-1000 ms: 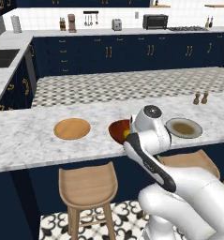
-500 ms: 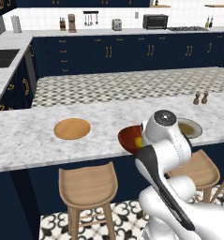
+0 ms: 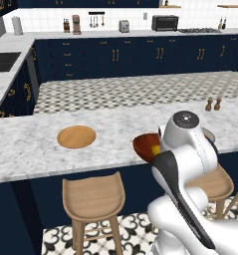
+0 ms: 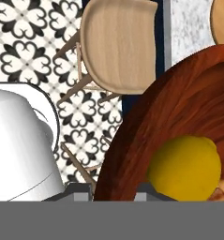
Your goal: Pick the chicken drumstick and lemon from their plates and place them in the bowl. Then put the bowl in the fridge.
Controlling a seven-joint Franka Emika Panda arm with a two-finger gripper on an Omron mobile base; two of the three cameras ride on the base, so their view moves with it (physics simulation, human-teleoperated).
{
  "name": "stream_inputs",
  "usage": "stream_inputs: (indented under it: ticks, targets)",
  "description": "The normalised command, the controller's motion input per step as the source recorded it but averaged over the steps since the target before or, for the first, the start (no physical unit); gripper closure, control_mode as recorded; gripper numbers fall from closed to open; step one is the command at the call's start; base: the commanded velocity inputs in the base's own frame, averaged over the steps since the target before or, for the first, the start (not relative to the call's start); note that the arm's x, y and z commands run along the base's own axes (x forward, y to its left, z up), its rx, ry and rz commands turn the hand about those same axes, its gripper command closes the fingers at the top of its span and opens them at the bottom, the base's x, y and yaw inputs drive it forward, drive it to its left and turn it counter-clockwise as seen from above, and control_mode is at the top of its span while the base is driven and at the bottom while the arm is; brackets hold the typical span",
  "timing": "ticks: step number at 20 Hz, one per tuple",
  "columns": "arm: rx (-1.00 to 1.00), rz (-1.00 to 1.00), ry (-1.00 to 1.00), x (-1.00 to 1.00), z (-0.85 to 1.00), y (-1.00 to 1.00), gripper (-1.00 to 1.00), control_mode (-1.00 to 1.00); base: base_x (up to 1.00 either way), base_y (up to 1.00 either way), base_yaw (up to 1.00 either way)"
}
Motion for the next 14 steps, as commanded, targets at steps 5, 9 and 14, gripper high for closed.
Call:
stream_inputs:
  ticks: [5,9,14]
  targets:
    - [0.0,0.0,0.0,0.0,0.0,0.0,1.0,-1.0,0.0,0.0,0.0]
    - [0.0,0.0,0.0,0.0,0.0,0.0,1.0,1.0,-0.11,0.0,0.0]
    - [0.0,0.0,0.0,0.0,0.0,0.0,1.0,1.0,-0.97,-0.36,-0.08]
